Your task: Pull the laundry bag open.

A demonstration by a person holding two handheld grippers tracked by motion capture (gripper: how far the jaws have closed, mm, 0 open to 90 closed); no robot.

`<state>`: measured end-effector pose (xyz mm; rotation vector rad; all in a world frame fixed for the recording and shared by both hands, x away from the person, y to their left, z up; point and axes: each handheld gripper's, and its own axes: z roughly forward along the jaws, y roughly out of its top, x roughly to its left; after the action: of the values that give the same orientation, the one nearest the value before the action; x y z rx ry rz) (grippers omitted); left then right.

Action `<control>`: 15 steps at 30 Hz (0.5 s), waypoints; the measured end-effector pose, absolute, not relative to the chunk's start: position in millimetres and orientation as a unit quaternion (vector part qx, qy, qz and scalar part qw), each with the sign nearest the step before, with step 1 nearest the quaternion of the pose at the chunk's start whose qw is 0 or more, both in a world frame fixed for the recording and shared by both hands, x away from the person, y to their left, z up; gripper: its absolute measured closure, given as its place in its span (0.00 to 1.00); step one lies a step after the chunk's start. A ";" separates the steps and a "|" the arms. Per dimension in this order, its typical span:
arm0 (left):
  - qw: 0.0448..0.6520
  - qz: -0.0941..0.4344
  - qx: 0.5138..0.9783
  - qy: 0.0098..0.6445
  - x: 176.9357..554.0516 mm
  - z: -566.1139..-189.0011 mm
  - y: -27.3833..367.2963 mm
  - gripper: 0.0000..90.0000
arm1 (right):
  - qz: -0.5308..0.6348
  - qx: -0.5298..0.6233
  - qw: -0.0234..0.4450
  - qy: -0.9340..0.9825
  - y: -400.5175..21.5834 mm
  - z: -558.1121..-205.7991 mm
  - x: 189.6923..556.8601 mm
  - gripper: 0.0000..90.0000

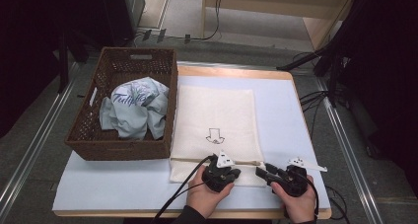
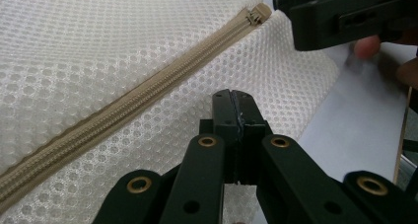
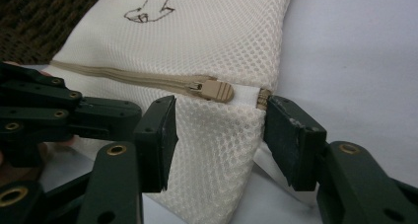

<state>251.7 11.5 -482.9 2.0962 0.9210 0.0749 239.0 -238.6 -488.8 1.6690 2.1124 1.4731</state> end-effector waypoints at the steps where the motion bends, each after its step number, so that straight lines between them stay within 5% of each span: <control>1: 0.413 0.030 0.833 0.367 251.7 -482.9 11.4 1.00 | 0.484 0.543 0.038 0.685 -239.0 -487.3 238.2 0.53; 15: 0.414 0.031 0.833 0.365 251.7 -483.0 11.5 1.00 | 0.506 0.530 0.042 0.679 -235.6 -475.1 229.8 0.60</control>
<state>251.7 11.5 -483.0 2.0952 0.9176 0.0788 229.8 -235.6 -475.1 1.6224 2.0798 1.5474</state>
